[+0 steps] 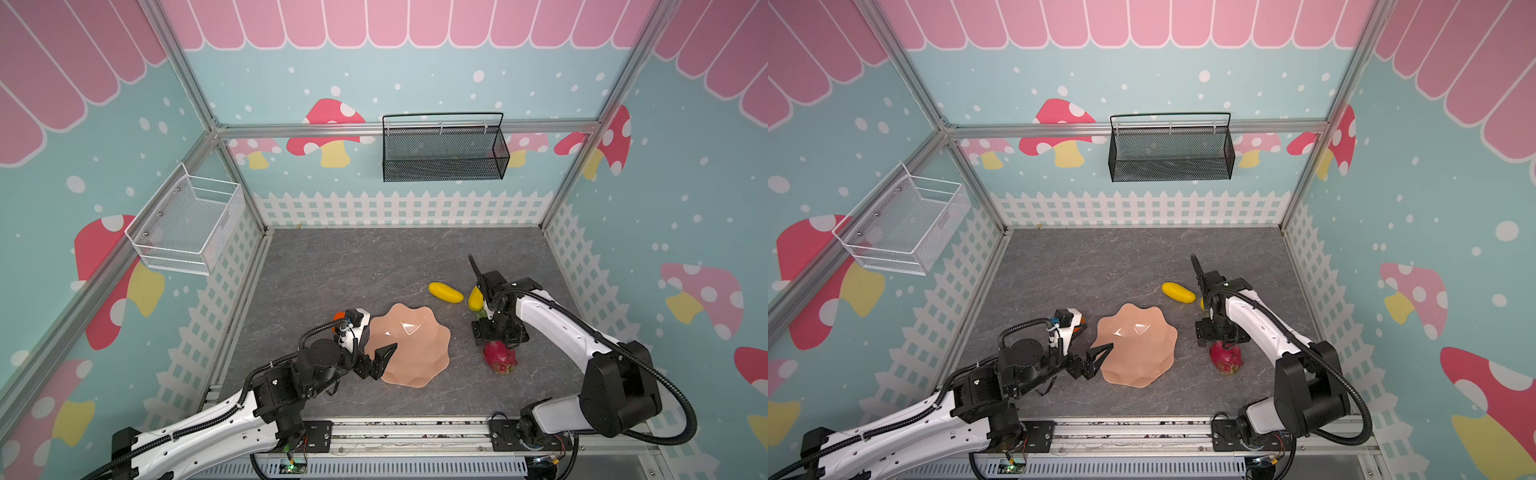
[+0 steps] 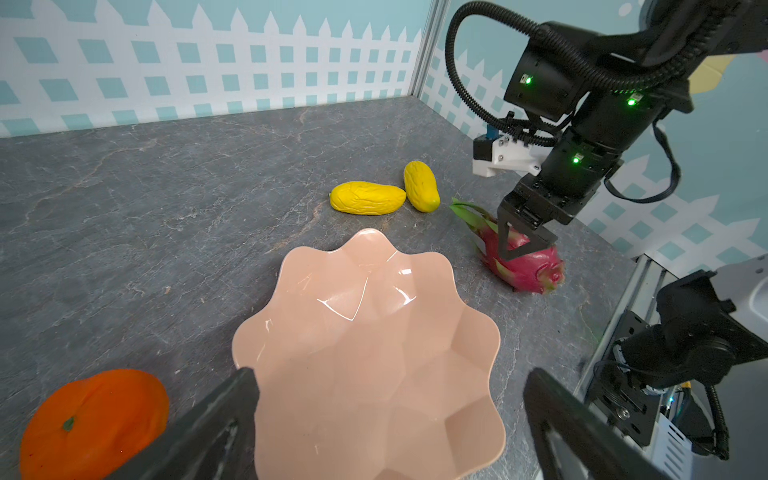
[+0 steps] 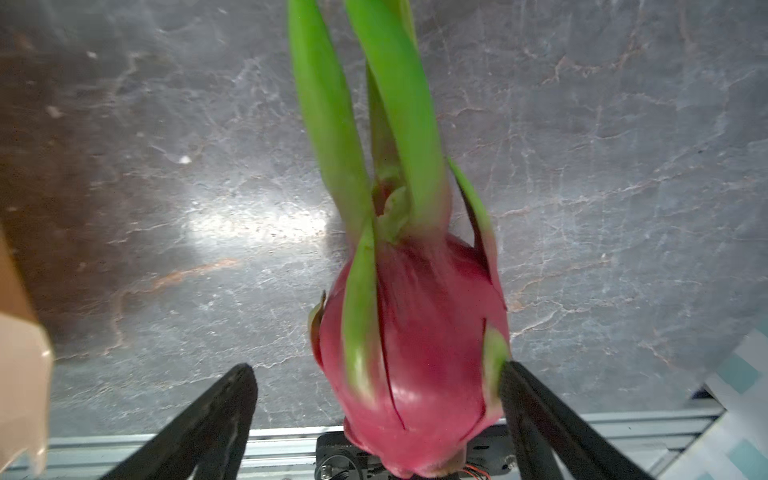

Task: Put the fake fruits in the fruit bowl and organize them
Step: 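Carry the dragon fruit into the pink bowl and open the right gripper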

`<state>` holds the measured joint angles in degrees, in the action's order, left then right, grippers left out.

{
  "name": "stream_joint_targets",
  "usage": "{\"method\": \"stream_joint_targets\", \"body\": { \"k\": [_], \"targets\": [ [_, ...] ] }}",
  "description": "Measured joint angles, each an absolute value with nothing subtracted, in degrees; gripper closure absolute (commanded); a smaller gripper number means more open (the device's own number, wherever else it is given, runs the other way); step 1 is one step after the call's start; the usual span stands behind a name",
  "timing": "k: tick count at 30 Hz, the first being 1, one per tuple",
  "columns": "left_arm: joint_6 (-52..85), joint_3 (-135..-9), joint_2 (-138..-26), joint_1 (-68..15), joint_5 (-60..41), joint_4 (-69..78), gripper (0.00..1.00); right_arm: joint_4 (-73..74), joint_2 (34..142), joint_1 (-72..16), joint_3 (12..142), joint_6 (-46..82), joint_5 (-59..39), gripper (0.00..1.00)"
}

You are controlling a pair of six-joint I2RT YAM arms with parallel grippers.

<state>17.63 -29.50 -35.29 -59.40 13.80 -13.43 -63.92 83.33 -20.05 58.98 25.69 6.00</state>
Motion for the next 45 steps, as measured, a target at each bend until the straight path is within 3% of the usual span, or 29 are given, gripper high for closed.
{"method": "stream_joint_targets", "body": {
  "k": [7, 11, 19, 28, 36, 45],
  "targets": [
    [17.6, -29.5, -32.6, -59.4, 13.9, -15.2, 0.00, -64.0, 86.0, -21.0, 57.4, 28.5, 8.3, 0.23],
    [17.8, -29.5, -32.5, -59.4, 14.1, -15.5, 0.00, -63.6, 86.2, -21.5, 57.5, 29.0, 8.6, 0.45],
    [17.8, -31.2, -33.1, -59.4, 18.3, -20.0, 0.00, -63.2, 84.9, -25.1, 59.4, 28.4, 7.7, 0.49],
    [21.3, -38.7, -35.7, -59.4, 31.9, -31.6, 0.00, -55.9, 81.7, -38.4, 74.1, 25.2, 2.9, 0.51],
    [24.8, -38.7, -38.3, -57.9, 33.9, -36.6, 0.00, -46.5, 92.4, -47.5, 79.8, 21.4, -3.4, 0.51],
    [28.0, -38.8, -38.3, -53.4, 33.2, -40.4, 0.00, -42.2, 97.1, -49.2, 76.9, 20.5, -6.6, 0.48]
  ]
}}
